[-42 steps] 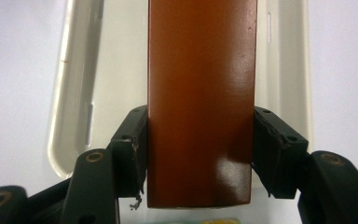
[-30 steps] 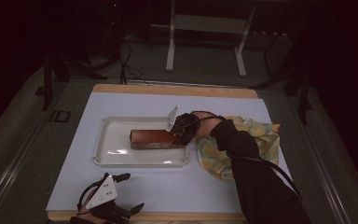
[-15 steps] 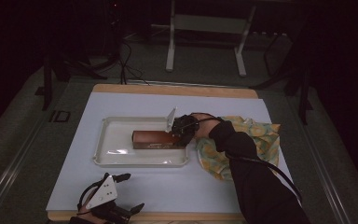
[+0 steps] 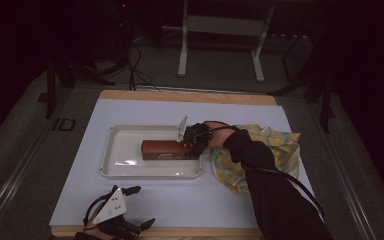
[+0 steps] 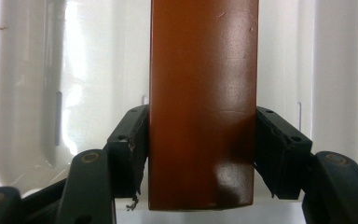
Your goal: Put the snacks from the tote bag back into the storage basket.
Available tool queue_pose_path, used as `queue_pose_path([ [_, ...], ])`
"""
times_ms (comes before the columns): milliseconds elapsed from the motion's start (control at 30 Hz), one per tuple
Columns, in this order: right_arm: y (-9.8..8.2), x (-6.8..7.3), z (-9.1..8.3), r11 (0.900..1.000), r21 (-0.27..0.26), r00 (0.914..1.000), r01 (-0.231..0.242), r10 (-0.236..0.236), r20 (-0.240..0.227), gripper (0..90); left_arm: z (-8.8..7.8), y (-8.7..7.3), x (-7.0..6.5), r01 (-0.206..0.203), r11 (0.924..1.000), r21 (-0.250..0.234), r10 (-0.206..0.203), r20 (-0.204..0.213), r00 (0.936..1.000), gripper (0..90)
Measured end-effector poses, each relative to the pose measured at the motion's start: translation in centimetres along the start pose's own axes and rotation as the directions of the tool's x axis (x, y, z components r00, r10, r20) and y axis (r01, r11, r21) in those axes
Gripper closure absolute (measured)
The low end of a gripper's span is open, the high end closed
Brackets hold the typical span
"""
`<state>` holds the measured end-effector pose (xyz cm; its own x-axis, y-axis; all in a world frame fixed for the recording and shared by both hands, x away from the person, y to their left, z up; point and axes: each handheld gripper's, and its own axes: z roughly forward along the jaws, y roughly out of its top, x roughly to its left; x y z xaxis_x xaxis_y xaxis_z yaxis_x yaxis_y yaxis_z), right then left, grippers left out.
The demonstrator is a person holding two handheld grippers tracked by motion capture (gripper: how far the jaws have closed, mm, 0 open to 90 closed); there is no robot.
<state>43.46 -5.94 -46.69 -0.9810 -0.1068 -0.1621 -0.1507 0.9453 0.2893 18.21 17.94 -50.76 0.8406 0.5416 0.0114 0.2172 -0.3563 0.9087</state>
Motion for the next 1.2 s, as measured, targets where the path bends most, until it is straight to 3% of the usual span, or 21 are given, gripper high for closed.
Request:
queue_pose_path([
  [433, 0.2, -0.1, -0.6, 1.0, -0.001, 0.9999, -0.014, 0.014, -0.009, 37.1, 0.0, 0.0, 0.0, -0.004, 1.0, 0.002, 0.004, 0.005, 1.0, 0.0],
  [933, 0.0, 0.0, -3.5, 0.999, -0.023, 0.999, -0.032, 0.033, 0.029, 36.6, 0.0, 0.0, 0.0, -0.005, 1.0, 0.006, 0.005, 0.003, 1.0, 0.0],
  [1200, -0.6, 0.2, -5.1, 0.998, -0.046, 0.9961, -0.044, 0.048, 0.074, 38.1, 0.1, 0.0, 0.0, -0.004, 0.9999, 0.01, 0.004, 0.004, 1.0, 0.0],
])
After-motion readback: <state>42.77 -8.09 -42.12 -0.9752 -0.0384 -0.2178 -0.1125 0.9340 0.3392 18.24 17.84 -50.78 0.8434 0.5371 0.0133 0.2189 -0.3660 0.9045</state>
